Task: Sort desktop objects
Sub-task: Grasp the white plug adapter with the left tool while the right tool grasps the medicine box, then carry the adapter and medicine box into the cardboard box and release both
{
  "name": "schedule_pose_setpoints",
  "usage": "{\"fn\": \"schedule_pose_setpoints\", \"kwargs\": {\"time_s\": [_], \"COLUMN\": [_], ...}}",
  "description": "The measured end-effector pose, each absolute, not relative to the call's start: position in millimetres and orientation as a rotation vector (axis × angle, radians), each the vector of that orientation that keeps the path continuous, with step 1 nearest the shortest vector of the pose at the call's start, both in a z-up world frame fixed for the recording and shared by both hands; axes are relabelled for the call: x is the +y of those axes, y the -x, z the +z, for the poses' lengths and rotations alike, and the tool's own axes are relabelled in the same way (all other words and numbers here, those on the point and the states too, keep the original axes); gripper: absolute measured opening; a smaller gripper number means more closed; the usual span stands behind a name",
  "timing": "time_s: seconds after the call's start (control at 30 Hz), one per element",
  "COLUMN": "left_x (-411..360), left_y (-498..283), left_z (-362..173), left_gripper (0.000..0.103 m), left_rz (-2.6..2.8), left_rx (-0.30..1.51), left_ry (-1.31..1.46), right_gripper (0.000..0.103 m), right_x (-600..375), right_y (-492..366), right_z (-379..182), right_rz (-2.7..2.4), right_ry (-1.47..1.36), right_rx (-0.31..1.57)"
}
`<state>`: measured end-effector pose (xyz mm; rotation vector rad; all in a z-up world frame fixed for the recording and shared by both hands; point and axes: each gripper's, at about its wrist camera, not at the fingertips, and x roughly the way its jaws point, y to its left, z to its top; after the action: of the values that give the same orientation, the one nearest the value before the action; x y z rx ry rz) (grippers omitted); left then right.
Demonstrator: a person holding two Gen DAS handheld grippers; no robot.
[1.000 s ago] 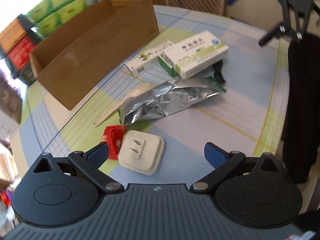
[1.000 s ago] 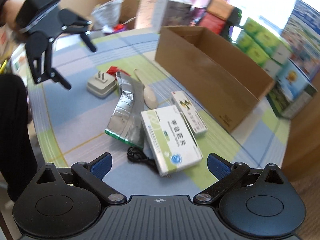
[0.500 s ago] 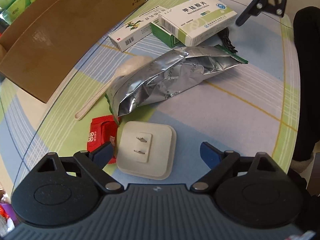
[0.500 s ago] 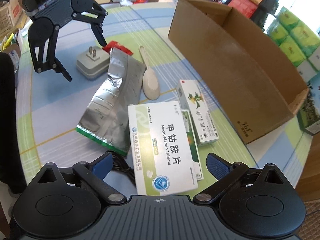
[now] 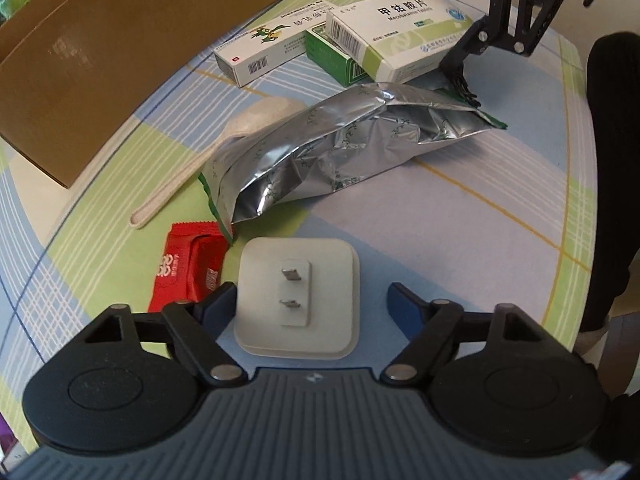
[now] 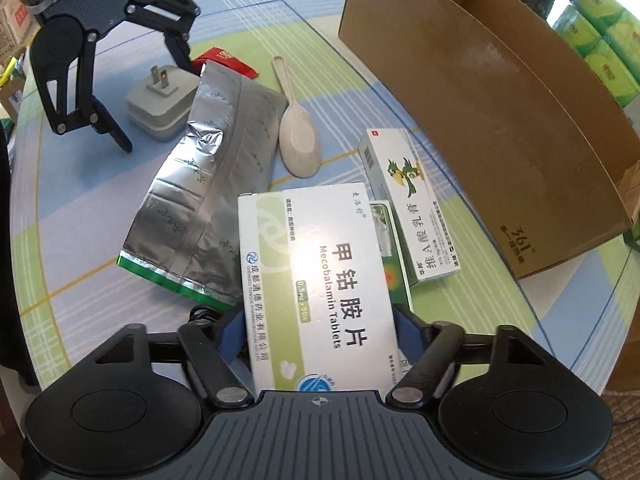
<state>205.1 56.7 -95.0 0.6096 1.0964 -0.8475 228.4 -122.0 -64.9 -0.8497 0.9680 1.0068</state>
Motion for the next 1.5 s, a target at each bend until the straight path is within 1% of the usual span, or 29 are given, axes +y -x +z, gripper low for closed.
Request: {"fn": "schedule_pose_setpoints", "kwargs": {"time_s": [0.03, 0.1, 0.6, 0.67, 0.73, 0.97, 1.2, 1.5], "left_x": [57, 56, 51, 50, 49, 46, 48, 46], "left_y": [-204, -200, -197, -198, -197, -182, -162, -149], "left_z": [-94, -93, -93, -93, -93, -90, -73, -39], "left_gripper": [0.068, 0.065, 0.065, 0.064, 0.060, 0.060, 0.060, 0.060], "left_rz": [-0.849, -0.844, -0.698, -0.675, -0.650, -0.597, -0.529, -0.421], "left_rx": [1.101, 1.108, 1.121, 1.120, 1.114, 1.112, 1.096, 1.079], "left_ry": [-0.598, -0.578, -0.427, -0.417, -0.413, -0.427, -0.404, -0.367], "right_gripper": [0.070, 0.069, 0.070, 0.070, 0.069, 0.068, 0.068, 0.068], "right_x": [-123, -123, -119, -119, -119, -130, -148, -167], "right_y": [-228, -224, -225, -225, -225, -218, -202, -182], "right_z": [-64, -63, -69, -69, -69, -48, -35, -10], "right_rz": [1.004, 0.993, 0.928, 0.919, 0.892, 0.827, 0.773, 0.685], "right_ry": [0.842, 0.844, 0.761, 0.741, 0.717, 0.647, 0.613, 0.526], "right_rx": [0.969, 0.956, 0.967, 0.969, 0.975, 0.950, 0.944, 0.942]}}
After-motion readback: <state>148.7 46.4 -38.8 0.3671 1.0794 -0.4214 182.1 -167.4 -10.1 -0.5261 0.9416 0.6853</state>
